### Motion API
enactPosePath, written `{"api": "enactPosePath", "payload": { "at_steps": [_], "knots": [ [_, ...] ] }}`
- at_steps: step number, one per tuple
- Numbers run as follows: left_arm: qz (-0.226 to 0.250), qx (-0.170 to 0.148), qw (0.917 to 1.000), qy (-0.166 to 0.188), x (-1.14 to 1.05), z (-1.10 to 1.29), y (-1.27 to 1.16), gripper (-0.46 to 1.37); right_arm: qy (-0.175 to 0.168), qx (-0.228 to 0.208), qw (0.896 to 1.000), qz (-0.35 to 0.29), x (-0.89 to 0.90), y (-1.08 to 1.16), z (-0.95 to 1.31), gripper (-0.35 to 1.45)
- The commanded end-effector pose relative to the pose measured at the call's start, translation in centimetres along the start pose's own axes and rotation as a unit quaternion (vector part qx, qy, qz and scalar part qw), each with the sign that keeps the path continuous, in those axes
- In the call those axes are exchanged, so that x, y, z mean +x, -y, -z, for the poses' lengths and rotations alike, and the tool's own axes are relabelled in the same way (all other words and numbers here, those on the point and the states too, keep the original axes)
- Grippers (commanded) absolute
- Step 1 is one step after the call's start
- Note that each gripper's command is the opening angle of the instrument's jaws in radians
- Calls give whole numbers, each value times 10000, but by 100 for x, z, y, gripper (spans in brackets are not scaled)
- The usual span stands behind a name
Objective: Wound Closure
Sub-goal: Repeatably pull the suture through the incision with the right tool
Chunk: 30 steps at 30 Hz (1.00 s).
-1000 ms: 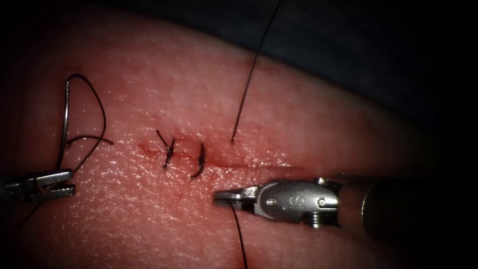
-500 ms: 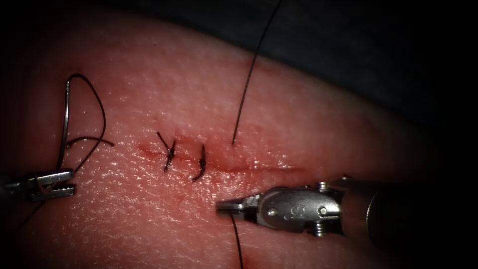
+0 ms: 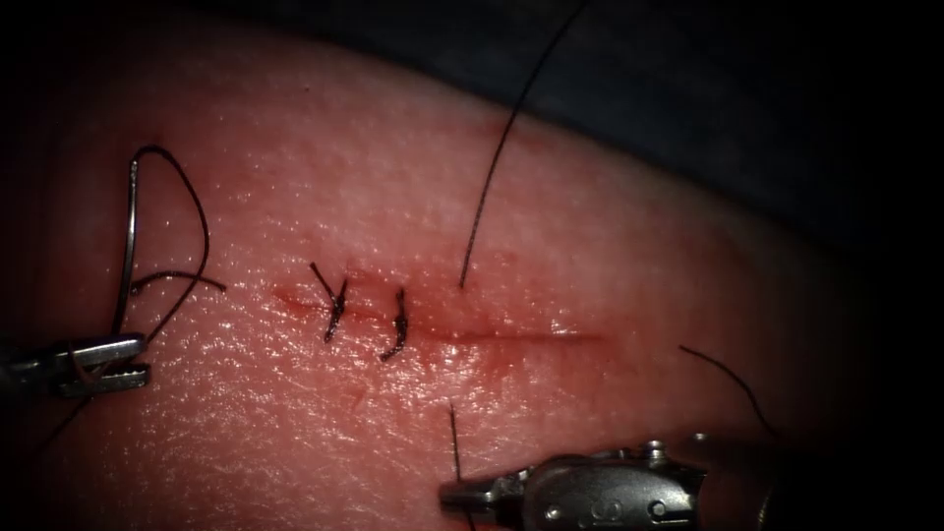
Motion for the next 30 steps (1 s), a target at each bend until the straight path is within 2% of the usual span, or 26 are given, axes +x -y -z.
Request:
{"api": "enactPosePath", "payload": {
  "at_steps": [1,14,23,30],
  "knots": [
    [-1,-26,10000,0,0,0,0,-35,-11,-18,10000,17,2,4,1,-35],
    [-2,-27,10000,0,1,0,0,-35,-151,174,9997,63,32,56,15,-35],
    [-2,-26,10000,0,1,0,0,-35,-243,681,9973,-113,48,106,24,-35],
    [-2,-25,10000,1,1,0,-1,-35,-326,910,9949,-275,51,121,27,-35]
  ]
}}
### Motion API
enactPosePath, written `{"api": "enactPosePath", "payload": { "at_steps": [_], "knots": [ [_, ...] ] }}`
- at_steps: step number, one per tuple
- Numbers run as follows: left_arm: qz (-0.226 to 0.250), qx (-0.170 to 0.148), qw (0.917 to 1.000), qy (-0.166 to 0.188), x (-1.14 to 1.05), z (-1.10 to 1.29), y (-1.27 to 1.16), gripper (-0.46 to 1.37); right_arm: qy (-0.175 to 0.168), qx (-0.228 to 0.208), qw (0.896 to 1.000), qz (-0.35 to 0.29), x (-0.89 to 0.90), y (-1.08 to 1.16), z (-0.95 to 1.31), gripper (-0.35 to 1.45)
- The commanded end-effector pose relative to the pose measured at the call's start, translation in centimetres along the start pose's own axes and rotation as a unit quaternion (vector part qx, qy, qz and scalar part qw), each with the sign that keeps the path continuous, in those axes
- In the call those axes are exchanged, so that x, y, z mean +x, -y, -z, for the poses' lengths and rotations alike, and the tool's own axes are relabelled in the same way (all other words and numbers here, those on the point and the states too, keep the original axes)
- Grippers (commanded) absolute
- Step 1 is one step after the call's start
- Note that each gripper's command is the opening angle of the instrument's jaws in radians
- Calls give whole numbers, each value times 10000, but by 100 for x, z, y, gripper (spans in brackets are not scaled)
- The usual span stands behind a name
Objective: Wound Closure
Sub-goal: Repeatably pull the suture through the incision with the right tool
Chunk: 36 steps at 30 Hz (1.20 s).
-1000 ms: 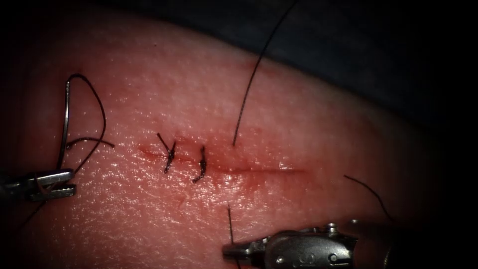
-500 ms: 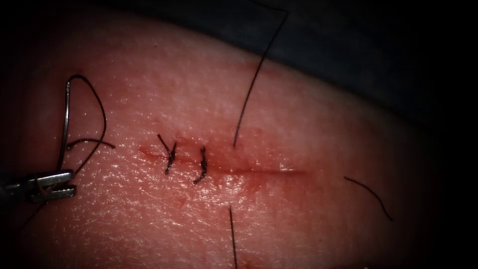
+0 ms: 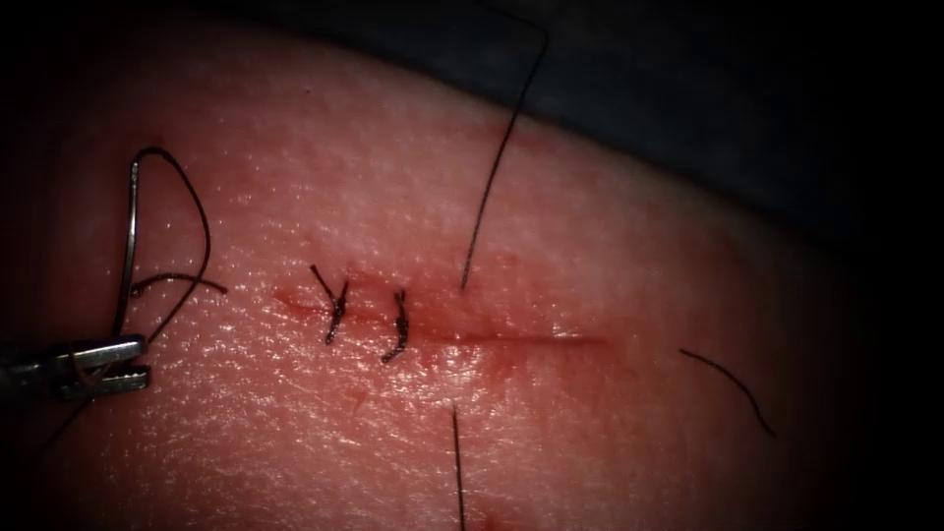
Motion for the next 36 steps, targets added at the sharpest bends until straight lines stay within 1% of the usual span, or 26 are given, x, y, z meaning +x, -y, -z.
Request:
{"api": "enactPosePath", "payload": {
  "at_steps": [1,5,6,7,8,9,10,13,15,17,18,20,22,23,27,28,30,31,32,33,34,36],
  "knots": [
    [1,-25,10000,2,0,0,0,-35,-43,39,10000,-63,-2,1,-1,-35],
    [30,-25,10000,1,0,0,0,-35,-67,204,9993,-298,-6,0,-4,-35],
    [30,-26,10000,1,0,0,0,-35,-87,186,9993,-309,-7,-1,-4,-35],
    [30,-25,10000,2,0,0,0,-35,-89,91,9994,-310,-10,-3,-3,4],
    [30,-25,10000,2,0,0,0,-35,-43,-75,9995,-303,-13,-4,-1,62],
    [30,-25,10000,2,0,0,0,-35,17,-204,9993,-311,-15,-6,0,90],
    [30,-25,10000,1,0,0,0,-35,58,-289,9991,-318,-18,-7,3,103],
    [30,-25,10000,1,0,0,0,-35,109,-382,9986,-344,-29,-9,19,112],
    [30,-25,10000,1,0,0,0,-35,154,-467,9981,-369,-34,-8,29,115],
    [30,-25,10000,1,0,0,0,-35,179,-543,9976,-391,-38,-8,40,115],
    [30,-25,10000,1,0,-1,0,-35,170,-613,9970,-437,-42,-9,51,115],
    [30,-24,10000,2,0,-1,0,-35,186,-695,9962,-491,-46,-10,63,114],
    [30,-31,10000,-9,0,-1,0,-35,190,-867,9943,-597,-52,-14,85,114],
    [30,-31,10000,-9,0,-1,0,-35,196,-874,9941,-608,-52,-14,87,114],
    [30,-29,10000,-7,1,-2,-1,-35,215,-1073,9909,-778,-62,-23,118,113],
    [30,-28,10000,-6,1,-2,-1,-35,218,-1121,9903,-789,-64,-25,126,112],
    [30,-28,10000,-6,1,-2,-1,-35,195,-1407,9865,-820,-70,-38,147,111],
    [30,-27,10000,-6,1,-2,-1,-35,206,-1467,9855,-823,-71,-41,151,110],
    [30,-27,10000,-6,1,-3,-1,-35,245,-1658,9823,-836,-75,-50,162,109],
    [30,-27,10000,-6,1,-3,-1,-35,245,-1658,9823,-836,-75,-50,162,109],
    [30,-26,10000,-5,1,-3,-1,-35,265,-1803,9798,-821,-79,-59,170,107],
    [30,-27,10000,-6,1,-3,-1,-35,261,-2010,9757,-834,-83,-70,178,104]
  ]
}}
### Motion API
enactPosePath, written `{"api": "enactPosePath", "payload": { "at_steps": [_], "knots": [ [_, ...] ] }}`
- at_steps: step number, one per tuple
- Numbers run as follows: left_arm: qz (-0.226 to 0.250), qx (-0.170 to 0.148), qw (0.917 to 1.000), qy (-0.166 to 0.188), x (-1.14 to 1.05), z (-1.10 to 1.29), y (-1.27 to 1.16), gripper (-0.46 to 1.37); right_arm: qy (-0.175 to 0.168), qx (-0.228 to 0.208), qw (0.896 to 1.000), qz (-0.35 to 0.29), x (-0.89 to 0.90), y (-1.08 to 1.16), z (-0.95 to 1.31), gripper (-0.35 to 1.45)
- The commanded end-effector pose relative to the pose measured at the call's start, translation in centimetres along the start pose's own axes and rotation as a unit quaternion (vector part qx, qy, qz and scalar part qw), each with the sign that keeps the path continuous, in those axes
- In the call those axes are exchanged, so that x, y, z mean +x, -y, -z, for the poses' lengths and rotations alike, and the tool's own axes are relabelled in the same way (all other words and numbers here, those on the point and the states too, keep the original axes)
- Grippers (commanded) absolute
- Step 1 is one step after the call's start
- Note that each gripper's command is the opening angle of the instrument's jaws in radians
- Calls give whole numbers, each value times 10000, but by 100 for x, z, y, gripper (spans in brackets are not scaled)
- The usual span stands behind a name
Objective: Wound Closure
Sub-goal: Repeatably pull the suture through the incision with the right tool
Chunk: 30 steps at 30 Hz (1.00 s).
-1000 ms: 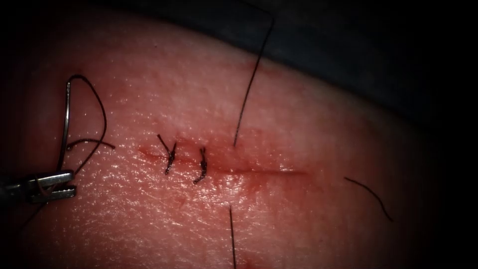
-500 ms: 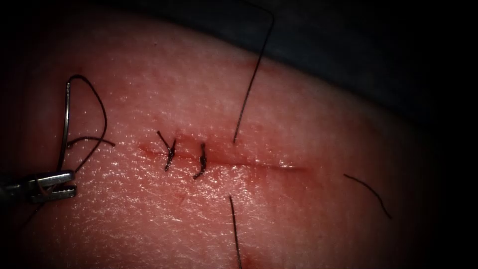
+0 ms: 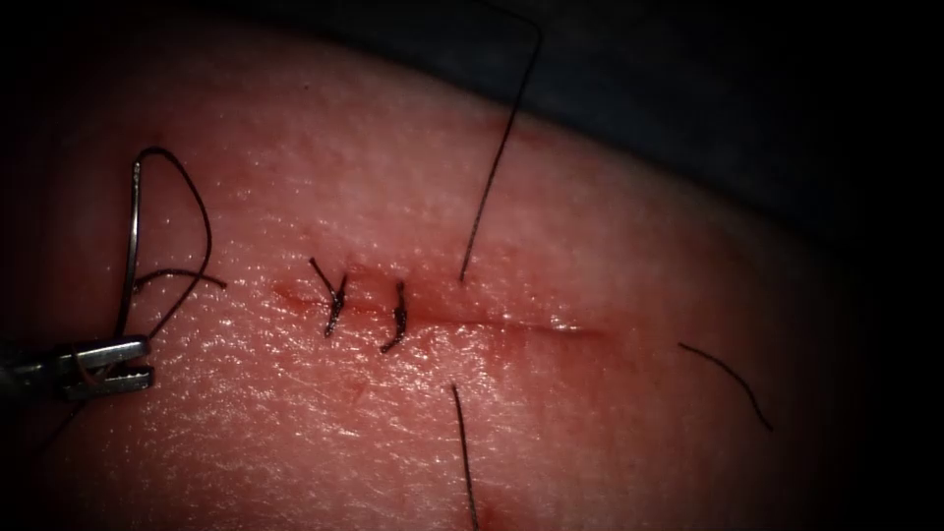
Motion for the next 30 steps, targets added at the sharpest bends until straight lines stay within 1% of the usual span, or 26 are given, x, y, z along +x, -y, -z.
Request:
{"api": "enactPosePath", "payload": {
  "at_steps": [1,3,7,11,13,14,17,20,24,30],
  "knots": [
    [0,-29,10000,2,0,0,0,-35,10,-196,9998,-19,-1,-8,-1,103],
    [0,-30,10000,1,0,0,0,-35,61,-294,9995,-40,-3,-21,-4,103],
    [-1,-31,10000,0,0,1,0,-35,-7,-497,9986,-182,-8,-46,-18,103],
    [-1,-31,10000,0,0,1,0,-35,-20,-558,9982,-237,-11,-63,-32,102],
    [-1,-30,10000,1,0,0,0,-35,-74,-616,9977,-276,-12,-76,-44,101],
    [0,-29,10000,1,0,0,-1,-35,-87,-627,9976,-283,-12,-79,-47,101],
    [-1,-32,10000,-1,1,1,-1,-35,-123,-660,9973,-298,-14,-92,-67,100],
    [-2,-35,10000,-5,0,2,-1,-35,-156,-627,9975,-302,-13,-96,-76,99],
    [-2,-35,10000,-4,0,1,0,-35,-237,-552,9977,-315,-8,-100,-91,97],
    [-2,-33,10000,-2,0,1,-1,-35,-296,-482,9980,-274,-4,-104,-104,96]
  ]
}}
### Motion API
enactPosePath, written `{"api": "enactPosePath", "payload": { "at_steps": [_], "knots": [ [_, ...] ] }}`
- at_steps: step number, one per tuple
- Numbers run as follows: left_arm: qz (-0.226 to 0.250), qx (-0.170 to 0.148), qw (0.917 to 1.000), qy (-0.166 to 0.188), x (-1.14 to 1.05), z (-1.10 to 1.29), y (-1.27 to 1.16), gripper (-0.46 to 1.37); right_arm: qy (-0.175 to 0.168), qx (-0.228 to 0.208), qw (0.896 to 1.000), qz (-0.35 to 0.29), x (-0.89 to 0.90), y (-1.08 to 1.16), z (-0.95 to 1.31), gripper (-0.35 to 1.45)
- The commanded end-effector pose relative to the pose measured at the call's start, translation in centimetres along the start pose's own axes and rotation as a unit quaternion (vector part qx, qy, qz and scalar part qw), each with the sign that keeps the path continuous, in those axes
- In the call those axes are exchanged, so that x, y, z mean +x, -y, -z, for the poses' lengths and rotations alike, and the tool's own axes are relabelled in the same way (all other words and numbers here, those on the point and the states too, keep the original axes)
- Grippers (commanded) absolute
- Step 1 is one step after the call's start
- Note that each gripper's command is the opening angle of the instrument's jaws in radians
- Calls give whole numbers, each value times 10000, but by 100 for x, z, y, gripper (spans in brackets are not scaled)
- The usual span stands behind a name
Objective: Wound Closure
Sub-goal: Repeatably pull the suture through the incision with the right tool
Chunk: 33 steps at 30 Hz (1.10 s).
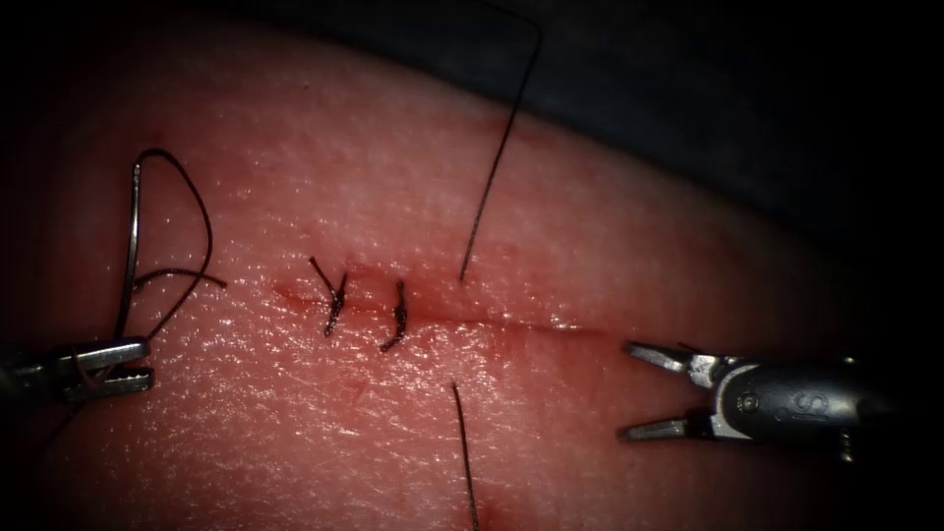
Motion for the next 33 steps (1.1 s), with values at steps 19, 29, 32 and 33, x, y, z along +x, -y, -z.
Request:
{"api": "enactPosePath", "payload": {
  "at_steps": [19,29,32,33],
  "knots": [
    [1,-24,10000,2,1,0,-1,-35,-110,262,9995,166,10,11,-80,94],
    [0,-26,10000,1,1,1,-1,-35,-155,413,9987,267,7,21,-107,89],
    [0,-26,10000,1,1,1,-1,-35,-144,437,9985,286,5,24,-111,89],
    [0,-26,10000,1,1,1,-1,-35,-140,455,9984,296,5,24,-112,88]
  ]
}}
